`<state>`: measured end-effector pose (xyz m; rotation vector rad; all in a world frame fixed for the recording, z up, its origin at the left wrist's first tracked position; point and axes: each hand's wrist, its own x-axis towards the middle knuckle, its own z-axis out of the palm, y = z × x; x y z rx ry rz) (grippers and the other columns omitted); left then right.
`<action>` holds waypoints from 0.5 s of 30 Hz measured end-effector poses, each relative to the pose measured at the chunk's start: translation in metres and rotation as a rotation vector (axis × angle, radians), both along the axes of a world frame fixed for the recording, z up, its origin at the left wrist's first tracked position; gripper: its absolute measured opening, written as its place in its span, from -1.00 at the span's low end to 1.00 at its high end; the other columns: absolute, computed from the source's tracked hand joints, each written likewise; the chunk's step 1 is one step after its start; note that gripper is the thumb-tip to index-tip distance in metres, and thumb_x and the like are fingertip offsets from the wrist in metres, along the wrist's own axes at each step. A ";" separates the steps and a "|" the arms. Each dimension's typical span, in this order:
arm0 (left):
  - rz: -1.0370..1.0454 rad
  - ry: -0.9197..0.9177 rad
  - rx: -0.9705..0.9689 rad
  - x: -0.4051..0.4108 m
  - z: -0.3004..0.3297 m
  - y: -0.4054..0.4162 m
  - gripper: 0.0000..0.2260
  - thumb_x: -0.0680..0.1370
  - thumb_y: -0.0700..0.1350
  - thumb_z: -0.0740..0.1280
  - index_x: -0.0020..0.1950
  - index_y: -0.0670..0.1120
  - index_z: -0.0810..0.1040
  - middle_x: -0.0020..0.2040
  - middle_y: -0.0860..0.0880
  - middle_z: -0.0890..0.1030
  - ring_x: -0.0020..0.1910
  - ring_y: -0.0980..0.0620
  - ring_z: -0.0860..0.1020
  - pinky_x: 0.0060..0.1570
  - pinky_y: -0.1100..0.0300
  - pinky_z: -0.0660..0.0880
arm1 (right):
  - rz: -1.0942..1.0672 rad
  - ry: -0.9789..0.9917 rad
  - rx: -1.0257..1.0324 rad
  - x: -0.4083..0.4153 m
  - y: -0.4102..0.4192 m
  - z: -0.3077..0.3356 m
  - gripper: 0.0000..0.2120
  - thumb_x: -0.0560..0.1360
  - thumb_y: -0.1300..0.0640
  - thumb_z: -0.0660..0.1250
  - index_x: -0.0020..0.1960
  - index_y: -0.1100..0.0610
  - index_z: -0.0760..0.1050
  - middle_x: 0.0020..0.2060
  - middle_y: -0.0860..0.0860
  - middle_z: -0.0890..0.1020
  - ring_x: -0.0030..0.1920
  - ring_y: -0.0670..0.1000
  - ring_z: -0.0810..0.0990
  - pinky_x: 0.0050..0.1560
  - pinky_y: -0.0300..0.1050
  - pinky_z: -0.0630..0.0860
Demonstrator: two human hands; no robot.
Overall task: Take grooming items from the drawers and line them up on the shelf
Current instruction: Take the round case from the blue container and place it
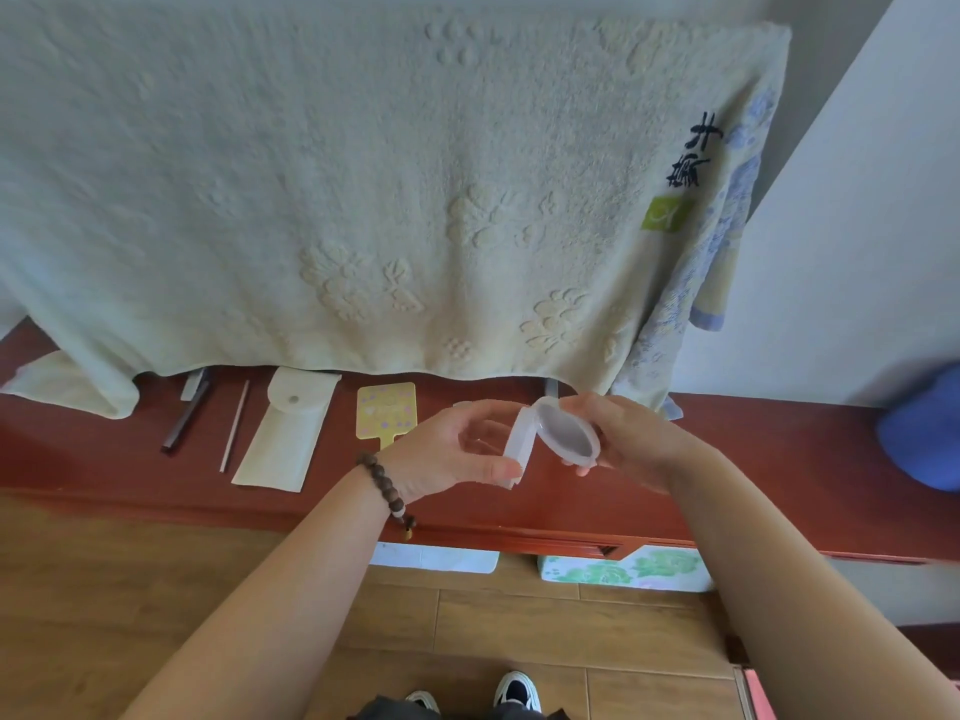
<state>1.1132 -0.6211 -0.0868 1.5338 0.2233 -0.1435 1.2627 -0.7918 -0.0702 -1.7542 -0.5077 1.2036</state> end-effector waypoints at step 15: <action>0.152 -0.039 -1.009 0.001 -0.038 -0.023 -0.51 0.39 -0.13 0.53 0.28 -0.13 0.51 0.31 -0.30 0.45 0.34 -0.41 0.36 0.24 -0.12 0.46 | -0.402 -0.033 0.375 -0.021 0.007 -0.014 -0.70 0.60 0.06 0.19 0.20 0.23 0.52 0.09 0.17 0.64 0.10 0.06 0.65 0.03 -0.13 0.61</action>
